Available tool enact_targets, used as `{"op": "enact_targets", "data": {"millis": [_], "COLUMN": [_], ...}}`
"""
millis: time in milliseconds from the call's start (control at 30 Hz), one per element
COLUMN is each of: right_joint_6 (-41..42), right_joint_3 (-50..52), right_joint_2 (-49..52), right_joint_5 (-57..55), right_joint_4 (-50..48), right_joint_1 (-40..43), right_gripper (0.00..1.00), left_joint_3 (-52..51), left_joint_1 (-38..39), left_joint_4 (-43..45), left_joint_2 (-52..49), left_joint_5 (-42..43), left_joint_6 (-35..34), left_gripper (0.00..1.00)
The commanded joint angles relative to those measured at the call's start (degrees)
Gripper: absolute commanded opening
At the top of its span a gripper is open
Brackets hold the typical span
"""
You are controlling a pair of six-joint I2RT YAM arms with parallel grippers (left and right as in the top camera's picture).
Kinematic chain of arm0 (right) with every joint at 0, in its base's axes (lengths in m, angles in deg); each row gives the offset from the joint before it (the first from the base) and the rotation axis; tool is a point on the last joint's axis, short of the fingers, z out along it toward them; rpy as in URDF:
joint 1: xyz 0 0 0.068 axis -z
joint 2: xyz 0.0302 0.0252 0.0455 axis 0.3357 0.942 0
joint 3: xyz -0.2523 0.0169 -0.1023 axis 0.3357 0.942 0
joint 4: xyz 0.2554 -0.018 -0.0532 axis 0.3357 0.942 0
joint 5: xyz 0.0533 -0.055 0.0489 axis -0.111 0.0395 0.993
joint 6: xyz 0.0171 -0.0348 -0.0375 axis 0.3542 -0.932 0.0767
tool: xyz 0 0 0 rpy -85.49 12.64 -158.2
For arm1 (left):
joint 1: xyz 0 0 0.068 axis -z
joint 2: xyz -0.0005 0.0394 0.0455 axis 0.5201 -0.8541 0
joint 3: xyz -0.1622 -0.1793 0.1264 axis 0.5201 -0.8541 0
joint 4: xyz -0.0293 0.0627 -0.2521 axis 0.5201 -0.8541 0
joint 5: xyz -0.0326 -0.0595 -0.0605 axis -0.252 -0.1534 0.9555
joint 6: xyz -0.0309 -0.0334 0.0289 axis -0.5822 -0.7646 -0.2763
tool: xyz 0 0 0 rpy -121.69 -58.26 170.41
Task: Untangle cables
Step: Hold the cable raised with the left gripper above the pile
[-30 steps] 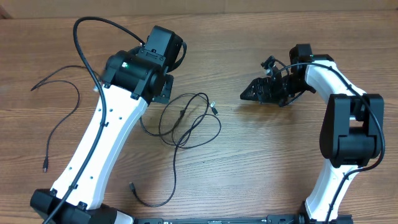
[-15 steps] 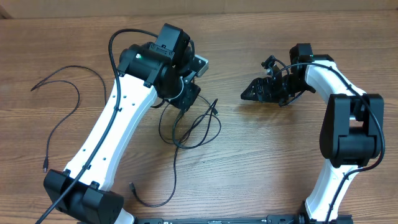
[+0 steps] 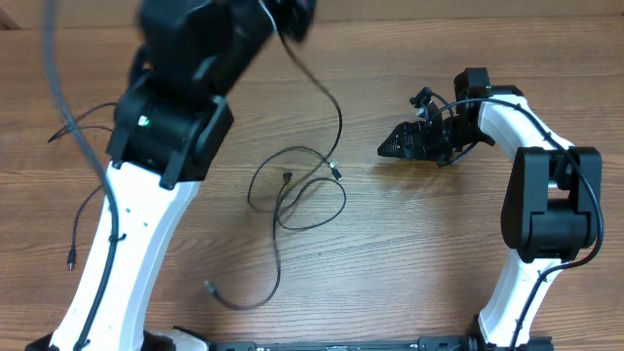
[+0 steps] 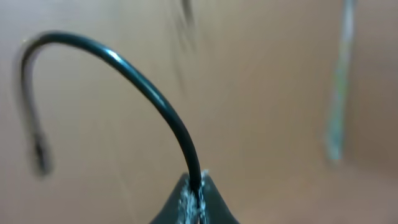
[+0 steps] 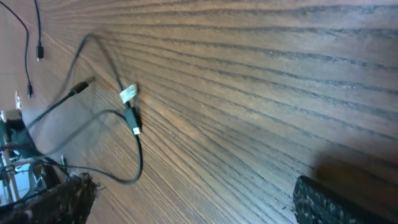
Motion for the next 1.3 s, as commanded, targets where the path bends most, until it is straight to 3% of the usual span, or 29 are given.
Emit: {"op": "enact_targets", "data": {"millis": [0, 133, 267, 767, 1100, 1267], "right_joint_6": [-0.66, -0.66, -0.66, -0.66, -0.66, -0.66], "right_joint_3": [0.2, 0.2, 0.2, 0.2, 0.2, 0.2], "right_joint_2": [0.79, 0.79, 0.79, 0.79, 0.79, 0.79], "right_joint_5": [0.09, 0.09, 0.09, 0.09, 0.09, 0.09], "right_joint_4": [-0.15, -0.2, -0.22, -0.66, -0.87, -0.87], "right_joint_1": [-0.28, -0.28, -0.28, -0.28, -0.28, -0.28], "right_gripper": [1.0, 1.0, 1.0, 1.0, 1.0, 1.0], "left_joint_3": [0.74, 0.74, 0.74, 0.68, 0.02, 0.02], "left_joint_1": [-0.28, -0.2, -0.2, -0.13, -0.15, -0.13], "left_joint_4": [10.67, 24.39, 26.21, -32.48, -54.42, -60.43], "left_joint_2": [0.57, 1.38, 2.78, 3.45, -5.44, -11.8], "left_joint_5": [-5.73, -5.77, -5.64, -4.02, -7.87, -2.64], "left_joint_6": [0.63, 0.63, 0.61, -0.5, -4.81, -5.62], "left_gripper": [0.04, 0.04, 0.04, 0.04, 0.04, 0.04]}}
